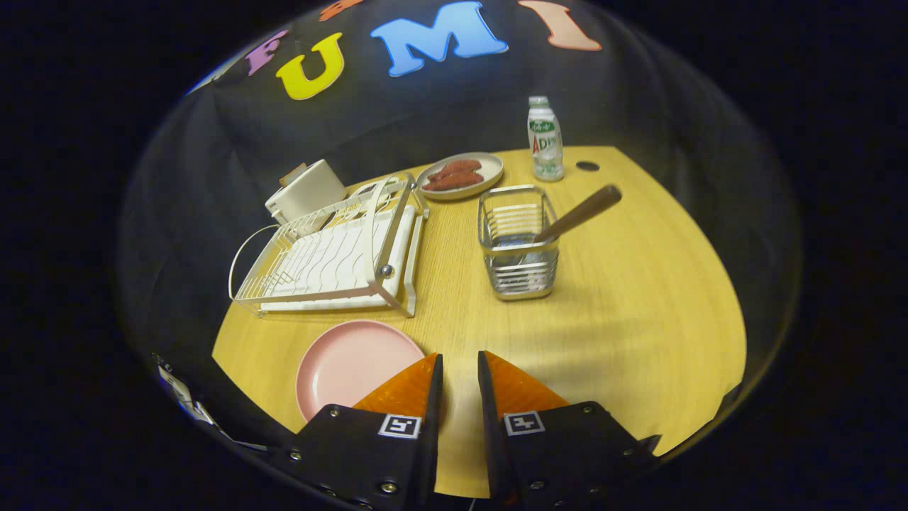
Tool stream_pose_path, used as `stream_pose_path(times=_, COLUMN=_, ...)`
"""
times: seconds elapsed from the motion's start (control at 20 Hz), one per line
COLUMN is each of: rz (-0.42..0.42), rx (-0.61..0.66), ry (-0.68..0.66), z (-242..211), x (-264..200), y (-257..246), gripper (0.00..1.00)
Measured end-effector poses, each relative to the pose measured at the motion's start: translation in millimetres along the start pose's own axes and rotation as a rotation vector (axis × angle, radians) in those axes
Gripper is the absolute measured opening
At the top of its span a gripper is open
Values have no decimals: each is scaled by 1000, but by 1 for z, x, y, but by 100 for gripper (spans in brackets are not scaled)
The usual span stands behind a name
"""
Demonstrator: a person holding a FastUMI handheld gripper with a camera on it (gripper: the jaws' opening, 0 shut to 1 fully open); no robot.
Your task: Take the plate from the dish rack, then take the spoon from the basket and place it into the plate.
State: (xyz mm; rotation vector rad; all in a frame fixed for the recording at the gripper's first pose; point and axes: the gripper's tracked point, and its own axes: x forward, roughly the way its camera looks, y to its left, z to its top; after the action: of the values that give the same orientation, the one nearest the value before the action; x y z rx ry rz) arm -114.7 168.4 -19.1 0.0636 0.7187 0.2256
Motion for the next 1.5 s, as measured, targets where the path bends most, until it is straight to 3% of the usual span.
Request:
stream_pose_path(times=0.1, rz=8, rx=16, ry=-52, z=14, x=-15, y=2, gripper=28)
stream_pose_path(times=0.3, rz=-53, rx=42, ry=-261, z=68, x=-41, y=-23, gripper=28)
stream_pose_path(times=0.45, rz=-118, rx=45, ry=-407, z=94, x=-58, y=-50, gripper=39)
stream_pose_path(times=0.6, rz=-93, rx=42, ry=-481, z=106, x=-61, y=-63, gripper=43)
stream_pose_path(times=0.85, rz=-73, rx=-18, ry=-515, z=110, x=-30, y=-79, gripper=43)
stream_pose_path(times=1.4, rz=-12, rx=-2, ry=-505, z=112, x=42, y=-83, gripper=43)
stream_pose_path(times=1.5, rz=-14, rx=-5, ry=-496, z=112, x=49, y=-80, gripper=38)
